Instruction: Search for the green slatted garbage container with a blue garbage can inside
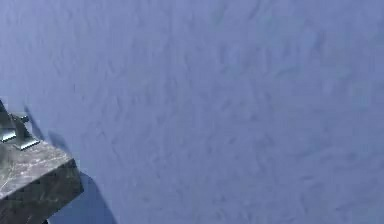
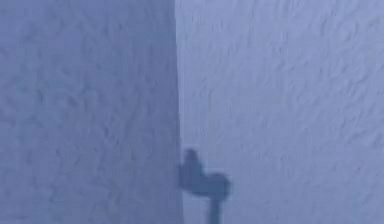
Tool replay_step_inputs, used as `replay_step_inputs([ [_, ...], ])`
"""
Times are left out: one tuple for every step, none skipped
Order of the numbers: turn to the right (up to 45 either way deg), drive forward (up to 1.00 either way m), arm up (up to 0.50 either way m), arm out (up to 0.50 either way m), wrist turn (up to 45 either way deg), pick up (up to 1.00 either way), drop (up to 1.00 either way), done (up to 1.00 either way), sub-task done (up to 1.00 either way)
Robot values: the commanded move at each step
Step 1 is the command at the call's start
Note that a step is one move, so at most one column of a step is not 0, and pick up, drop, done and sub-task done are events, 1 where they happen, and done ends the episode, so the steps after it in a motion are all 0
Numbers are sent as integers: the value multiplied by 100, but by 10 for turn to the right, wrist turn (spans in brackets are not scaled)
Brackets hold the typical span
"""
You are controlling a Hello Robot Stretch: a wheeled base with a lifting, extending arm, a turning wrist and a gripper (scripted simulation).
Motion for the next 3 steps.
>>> replay_step_inputs([
  [-450, 0, 0, 0, 0, 0, 0, 0, 0],
  [-450, 0, 0, 0, 0, 0, 0, 0, 0],
  [-210, 0, 0, 0, 0, 0, 0, 0, 0],
])
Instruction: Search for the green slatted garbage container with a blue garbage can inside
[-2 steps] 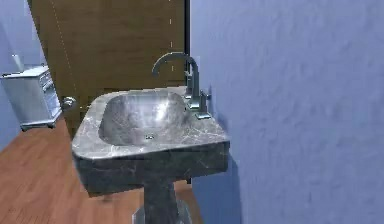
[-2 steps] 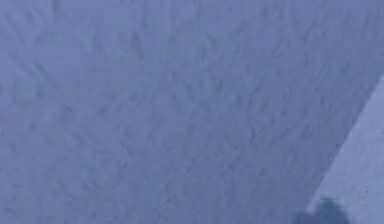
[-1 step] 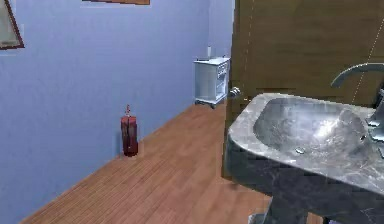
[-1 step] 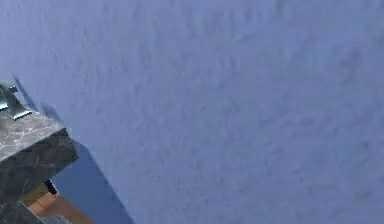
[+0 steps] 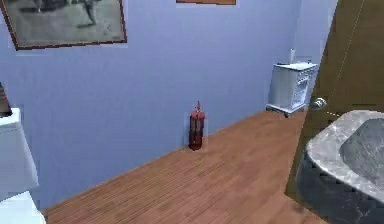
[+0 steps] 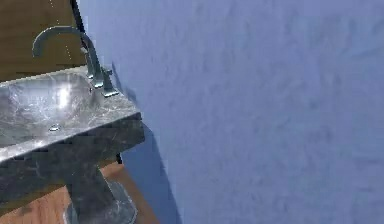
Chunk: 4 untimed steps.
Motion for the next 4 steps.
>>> replay_step_inputs([
  [0, 75, 0, 0, 0, 0, 0, 0, 0],
  [270, 0, 0, 0, 0, 0, 0, 0, 0],
  [0, 75, 0, 0, 0, 0, 0, 0, 0],
  [210, 0, 0, 0, 0, 0, 0, 0, 0],
])
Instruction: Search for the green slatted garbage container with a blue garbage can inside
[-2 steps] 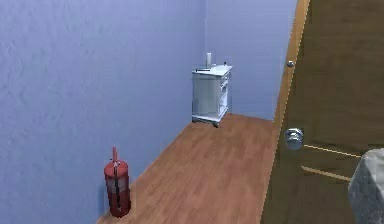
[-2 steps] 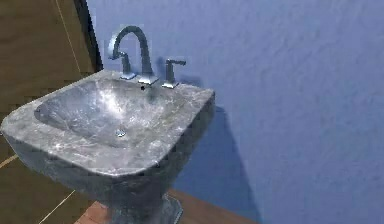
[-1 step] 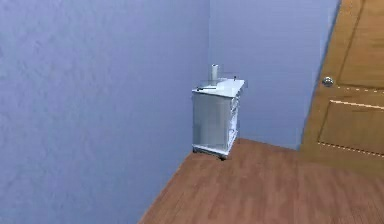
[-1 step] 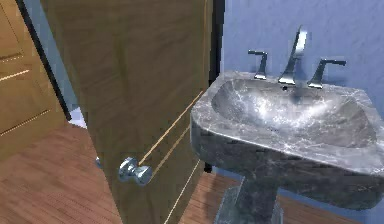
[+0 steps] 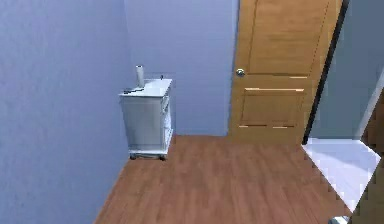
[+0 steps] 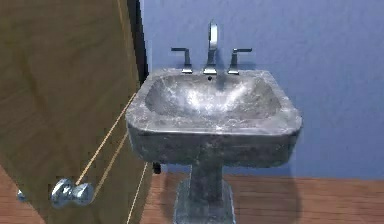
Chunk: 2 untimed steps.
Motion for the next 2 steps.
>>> replay_step_inputs([
  [0, 90, 0, 0, 0, 0, 0, 0, 0],
  [450, 0, 0, 0, 0, 0, 0, 0, 0],
])
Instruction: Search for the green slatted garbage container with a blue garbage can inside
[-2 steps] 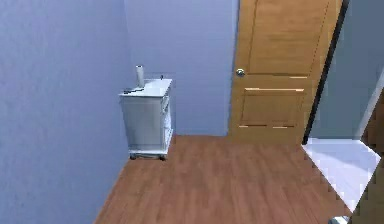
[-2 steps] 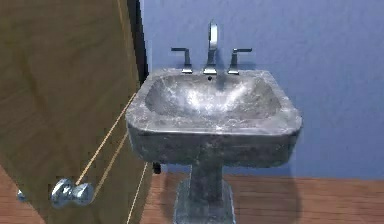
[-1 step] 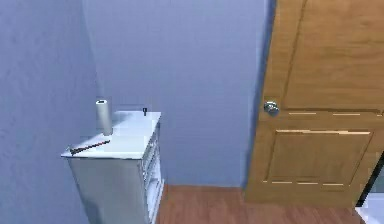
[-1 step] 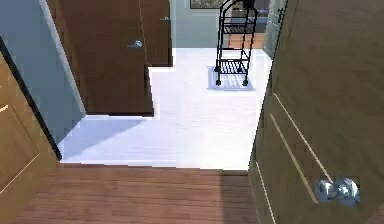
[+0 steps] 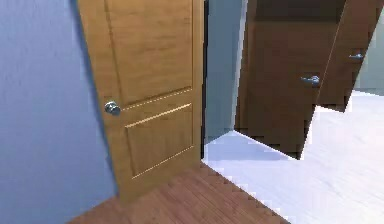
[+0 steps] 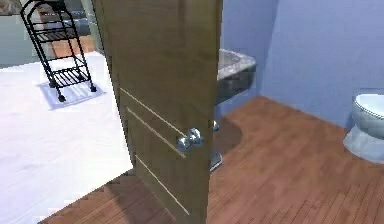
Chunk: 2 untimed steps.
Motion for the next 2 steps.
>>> replay_step_inputs([
  [450, 0, 0, 0, 0, 0, 0, 0, 0],
  [0, 100, 0, 0, 0, 0, 0, 0, 0],
])
